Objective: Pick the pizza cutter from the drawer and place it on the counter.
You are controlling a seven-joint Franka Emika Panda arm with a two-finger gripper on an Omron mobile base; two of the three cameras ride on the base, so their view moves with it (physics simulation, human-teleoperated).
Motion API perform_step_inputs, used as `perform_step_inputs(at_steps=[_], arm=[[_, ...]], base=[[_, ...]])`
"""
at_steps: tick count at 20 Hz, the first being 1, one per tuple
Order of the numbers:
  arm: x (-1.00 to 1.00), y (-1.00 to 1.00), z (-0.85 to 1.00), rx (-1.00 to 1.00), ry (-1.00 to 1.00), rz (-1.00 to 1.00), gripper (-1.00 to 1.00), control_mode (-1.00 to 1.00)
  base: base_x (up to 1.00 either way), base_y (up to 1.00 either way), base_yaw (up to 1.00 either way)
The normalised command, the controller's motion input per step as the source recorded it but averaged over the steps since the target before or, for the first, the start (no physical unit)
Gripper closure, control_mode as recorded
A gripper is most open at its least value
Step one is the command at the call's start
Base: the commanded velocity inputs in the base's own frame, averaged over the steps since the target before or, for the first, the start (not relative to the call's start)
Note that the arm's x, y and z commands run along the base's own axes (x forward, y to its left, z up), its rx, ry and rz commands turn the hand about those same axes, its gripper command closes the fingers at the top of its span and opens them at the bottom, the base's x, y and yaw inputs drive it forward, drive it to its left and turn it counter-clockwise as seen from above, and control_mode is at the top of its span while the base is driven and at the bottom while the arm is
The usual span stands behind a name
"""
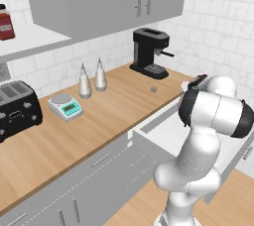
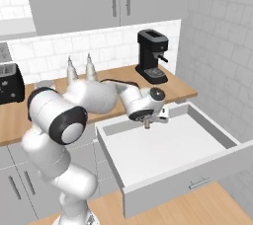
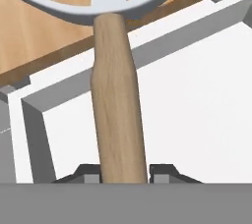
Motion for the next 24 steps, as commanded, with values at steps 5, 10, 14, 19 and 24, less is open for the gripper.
perform_step_inputs(at_steps=[5, 10, 14, 19, 24], arm=[[0.55, 1.00, 1.00, -0.02, 0.01, 0.12, 1.00, -1.00], [0.60, 1.00, 0.81, -0.02, 0.26, 0.14, 1.00, -1.00], [0.48, 1.00, 0.05, -0.04, 0.44, 0.14, 1.00, -1.00], [0.20, 0.51, -0.61, -0.02, 0.31, 0.16, 1.00, -1.00], [0.29, 0.38, -0.94, -0.04, 0.19, 0.13, 1.00, -1.00]], base=[[0.00, 0.00, 0.00], [0.00, 0.00, 0.00], [0.00, 0.00, 0.00], [0.00, 0.00, 0.00], [0.00, 0.00, 0.00]])
